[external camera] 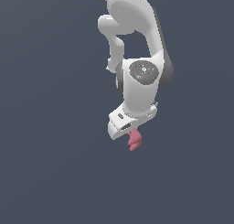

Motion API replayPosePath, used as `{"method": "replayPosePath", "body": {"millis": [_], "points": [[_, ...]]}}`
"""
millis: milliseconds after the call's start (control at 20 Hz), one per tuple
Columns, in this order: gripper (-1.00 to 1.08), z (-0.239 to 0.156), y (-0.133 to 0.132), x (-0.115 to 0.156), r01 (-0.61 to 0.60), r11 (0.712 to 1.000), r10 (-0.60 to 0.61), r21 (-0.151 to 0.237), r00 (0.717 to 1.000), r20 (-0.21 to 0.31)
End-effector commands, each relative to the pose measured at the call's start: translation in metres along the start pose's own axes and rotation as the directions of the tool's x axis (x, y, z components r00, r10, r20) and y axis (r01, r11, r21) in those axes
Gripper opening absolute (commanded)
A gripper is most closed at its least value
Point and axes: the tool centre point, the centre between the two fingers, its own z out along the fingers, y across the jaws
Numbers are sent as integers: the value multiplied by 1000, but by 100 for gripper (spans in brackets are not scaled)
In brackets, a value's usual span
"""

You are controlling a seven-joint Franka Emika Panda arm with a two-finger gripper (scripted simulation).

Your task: Pick up the object and move it to a goal position.

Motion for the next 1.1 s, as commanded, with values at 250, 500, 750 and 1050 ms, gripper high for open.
{"method": "replayPosePath", "body": {"millis": [250,500,750,1050], "points": [[-100,-28,8,31,0,1000,0,0,1000,0],[-100,-39,11,44,0,1000,0,0,1000,0],[-100,-45,13,51,0,1000,0,0,1000,0],[-100,-46,14,54,0,1000,0,0,1000,0]]}}
